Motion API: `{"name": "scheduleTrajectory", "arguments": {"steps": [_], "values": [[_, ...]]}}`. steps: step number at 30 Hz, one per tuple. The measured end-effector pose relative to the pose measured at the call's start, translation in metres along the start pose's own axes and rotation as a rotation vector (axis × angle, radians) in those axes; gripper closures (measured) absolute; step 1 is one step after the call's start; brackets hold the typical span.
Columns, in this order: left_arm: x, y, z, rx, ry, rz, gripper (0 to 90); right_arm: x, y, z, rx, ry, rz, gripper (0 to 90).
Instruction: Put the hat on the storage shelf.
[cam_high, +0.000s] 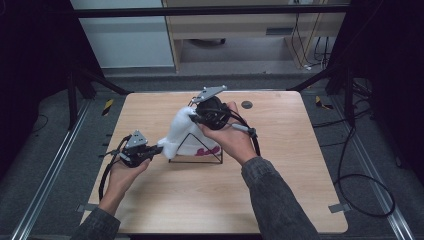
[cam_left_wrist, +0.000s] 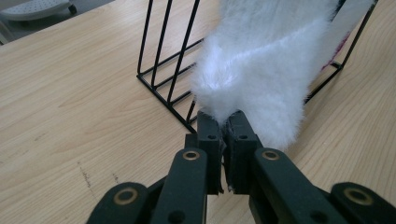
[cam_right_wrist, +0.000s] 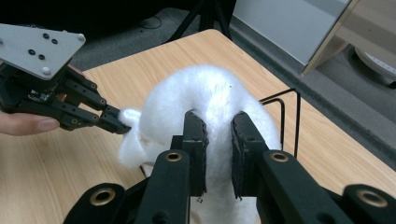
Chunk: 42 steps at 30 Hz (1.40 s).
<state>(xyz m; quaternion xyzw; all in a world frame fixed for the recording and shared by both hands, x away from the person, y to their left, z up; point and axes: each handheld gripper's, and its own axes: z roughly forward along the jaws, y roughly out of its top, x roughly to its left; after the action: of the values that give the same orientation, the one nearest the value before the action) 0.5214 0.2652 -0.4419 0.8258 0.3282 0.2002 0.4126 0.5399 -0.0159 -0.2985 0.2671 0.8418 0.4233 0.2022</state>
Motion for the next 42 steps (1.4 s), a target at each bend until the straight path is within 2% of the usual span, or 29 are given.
{"name": "scheduleTrajectory", "arguments": {"steps": [14, 20, 23, 25, 27, 31, 32, 34, 35, 39, 40, 42], "values": [[-0.001, -0.008, 0.005, 0.030, -0.003, 0.015, 86.2, 0.000, -0.008, 0.007, 0.037, 0.010, 0.011, 76.3], [0.003, -0.009, 0.008, 0.027, 0.003, -0.006, 86.1, -0.001, -0.010, 0.011, 0.045, 0.003, 0.021, 73.9], [0.008, -0.007, 0.008, 0.008, 0.016, -0.026, 86.1, 0.000, -0.005, 0.012, 0.038, -0.006, 0.020, 74.9], [0.014, -0.007, 0.009, -0.013, 0.024, -0.050, 86.1, 0.002, -0.001, 0.012, 0.040, -0.016, 0.005, 74.9], [0.016, -0.008, 0.009, -0.018, 0.027, -0.054, 86.1, 0.003, 0.002, 0.013, 0.050, -0.016, -0.004, 74.1], [0.021, -0.009, 0.015, -0.011, 0.031, -0.077, 86.1, 0.002, 0.003, 0.017, 0.065, -0.018, 0.003, 67.6], [0.020, -0.010, 0.018, 0.002, 0.028, -0.075, 86.0, 0.002, 0.002, 0.019, 0.068, -0.020, 0.020, 62.9], [0.020, -0.010, 0.019, 0.011, 0.024, -0.074, 85.8, 0.002, 0.002, 0.019, 0.073, -0.016, 0.025, 61.7], [0.019, -0.011, 0.020, 0.030, 0.019, -0.066, 85.5, 0.003, 0.001, 0.020, 0.085, -0.011, 0.027, 57.3], [0.016, -0.011, 0.017, 0.039, 0.029, -0.045, 82.2, 0.005, 0.000, 0.018, 0.080, -0.010, 0.028, 53.3], [0.014, -0.009, 0.013, 0.034, 0.051, -0.032, 80.4, 0.006, -0.001, 0.016, 0.070, -0.014, 0.026, 49.3], [0.014, -0.007, 0.008, 0.016, 0.055, -0.041, 77.2, 0.007, -0.001, 0.012, 0.055, -0.015, 0.037, 46.5]]}}
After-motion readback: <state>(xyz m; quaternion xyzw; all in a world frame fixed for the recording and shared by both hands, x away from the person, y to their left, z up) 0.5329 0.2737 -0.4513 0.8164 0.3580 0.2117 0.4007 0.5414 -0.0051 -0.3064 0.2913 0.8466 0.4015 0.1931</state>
